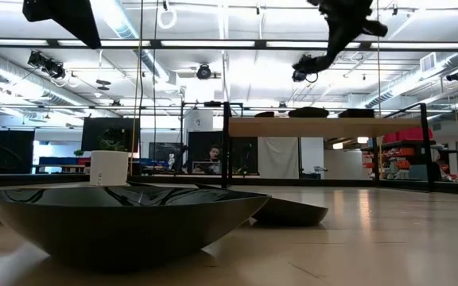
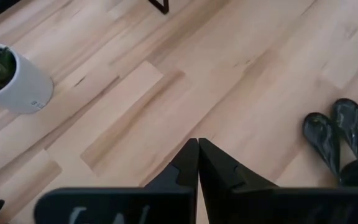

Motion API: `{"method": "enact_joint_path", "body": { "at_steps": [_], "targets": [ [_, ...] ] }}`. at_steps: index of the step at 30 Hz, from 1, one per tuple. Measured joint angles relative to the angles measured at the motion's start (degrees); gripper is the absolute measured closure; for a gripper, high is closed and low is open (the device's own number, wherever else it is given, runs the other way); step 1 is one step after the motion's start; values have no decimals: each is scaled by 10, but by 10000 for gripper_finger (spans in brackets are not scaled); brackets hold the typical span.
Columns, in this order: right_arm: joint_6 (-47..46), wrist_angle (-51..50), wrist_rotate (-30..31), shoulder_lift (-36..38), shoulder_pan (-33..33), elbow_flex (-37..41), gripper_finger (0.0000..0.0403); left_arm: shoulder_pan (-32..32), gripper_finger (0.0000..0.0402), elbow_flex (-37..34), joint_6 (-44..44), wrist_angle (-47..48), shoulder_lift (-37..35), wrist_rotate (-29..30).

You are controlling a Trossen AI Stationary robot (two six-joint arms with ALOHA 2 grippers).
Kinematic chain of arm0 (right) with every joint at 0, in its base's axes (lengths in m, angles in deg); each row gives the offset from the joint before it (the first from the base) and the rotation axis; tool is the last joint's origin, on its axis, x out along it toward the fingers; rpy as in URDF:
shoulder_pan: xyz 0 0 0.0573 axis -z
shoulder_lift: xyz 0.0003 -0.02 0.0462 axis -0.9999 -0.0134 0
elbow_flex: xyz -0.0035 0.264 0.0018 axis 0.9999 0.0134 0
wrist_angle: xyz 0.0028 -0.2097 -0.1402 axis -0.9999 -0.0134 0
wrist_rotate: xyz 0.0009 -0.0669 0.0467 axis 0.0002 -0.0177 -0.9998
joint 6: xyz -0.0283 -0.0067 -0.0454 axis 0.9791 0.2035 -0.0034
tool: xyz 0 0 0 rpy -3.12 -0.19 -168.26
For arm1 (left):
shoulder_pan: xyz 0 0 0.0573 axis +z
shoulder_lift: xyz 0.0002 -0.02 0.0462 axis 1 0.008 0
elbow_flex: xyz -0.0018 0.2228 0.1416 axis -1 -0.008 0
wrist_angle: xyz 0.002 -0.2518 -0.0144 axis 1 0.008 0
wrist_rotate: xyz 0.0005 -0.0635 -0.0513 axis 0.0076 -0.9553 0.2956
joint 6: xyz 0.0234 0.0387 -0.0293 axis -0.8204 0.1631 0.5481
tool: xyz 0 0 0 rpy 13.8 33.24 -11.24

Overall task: Pick & Place Mini shaped plates
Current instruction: Stack the leaf-shaped plate on top of the leaf-shaped plate on the shelf, then stack the square plate on top of the square plate on the shelf

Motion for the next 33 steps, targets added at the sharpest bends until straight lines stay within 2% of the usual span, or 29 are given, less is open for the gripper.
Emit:
{"method": "enact_joint_path", "body": {
  "at_steps": [7, 13, 17, 23, 28, 33],
  "targets": [
    [117, 28, -34, -25, 149, 0, 401, 3, 388, 0, -38, -27, 0, 0],
    [180, 59, -89, -62, 209, 0, 401, 3, 388, 0, -40, -34, 0, 7],
    [202, 55, -112, -92, 224, 0, 401, 3, 388, 0, -40, -34, 0, 15],
    [204, 71, -111, -120, 225, 0, 388, 3, 388, 0, -40, -34, 0, 17],
    [212, 70, -110, -123, 225, 0, 354, 3, 388, 0, -39, -34, 0, 17],
    [212, 67, -110, -121, 225, 0, 300, 3, 388, 0, -39, -35, 0, 17]
  ]
}}
